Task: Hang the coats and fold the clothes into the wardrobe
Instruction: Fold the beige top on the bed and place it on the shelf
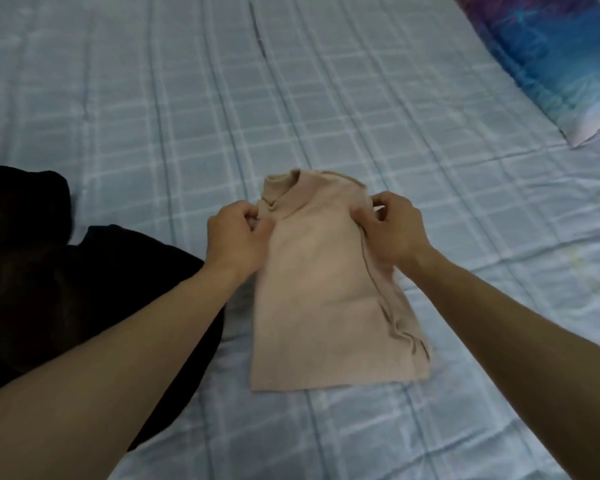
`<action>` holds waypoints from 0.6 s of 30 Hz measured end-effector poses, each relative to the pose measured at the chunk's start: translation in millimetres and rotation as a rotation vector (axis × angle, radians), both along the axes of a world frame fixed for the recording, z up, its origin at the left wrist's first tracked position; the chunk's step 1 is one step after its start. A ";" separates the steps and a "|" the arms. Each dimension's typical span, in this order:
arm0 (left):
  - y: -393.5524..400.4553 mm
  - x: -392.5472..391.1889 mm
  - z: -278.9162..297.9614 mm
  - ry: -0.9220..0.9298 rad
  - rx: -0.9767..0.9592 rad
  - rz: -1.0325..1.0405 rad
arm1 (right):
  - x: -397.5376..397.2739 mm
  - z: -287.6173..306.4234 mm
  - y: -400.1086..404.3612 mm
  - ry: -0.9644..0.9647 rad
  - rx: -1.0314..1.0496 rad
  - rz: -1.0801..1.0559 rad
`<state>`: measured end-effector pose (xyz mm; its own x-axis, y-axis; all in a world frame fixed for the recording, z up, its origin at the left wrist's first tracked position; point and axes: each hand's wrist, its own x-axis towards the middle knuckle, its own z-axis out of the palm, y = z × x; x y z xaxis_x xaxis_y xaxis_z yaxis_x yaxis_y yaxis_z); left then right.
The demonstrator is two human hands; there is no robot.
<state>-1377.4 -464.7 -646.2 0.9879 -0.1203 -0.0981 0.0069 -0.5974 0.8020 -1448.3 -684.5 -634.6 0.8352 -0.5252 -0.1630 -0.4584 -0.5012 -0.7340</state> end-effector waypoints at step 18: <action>-18.3 4.6 -78.1 -0.444 0.641 -0.800 | -50.3 -64.3 8.1 0.119 -0.605 0.716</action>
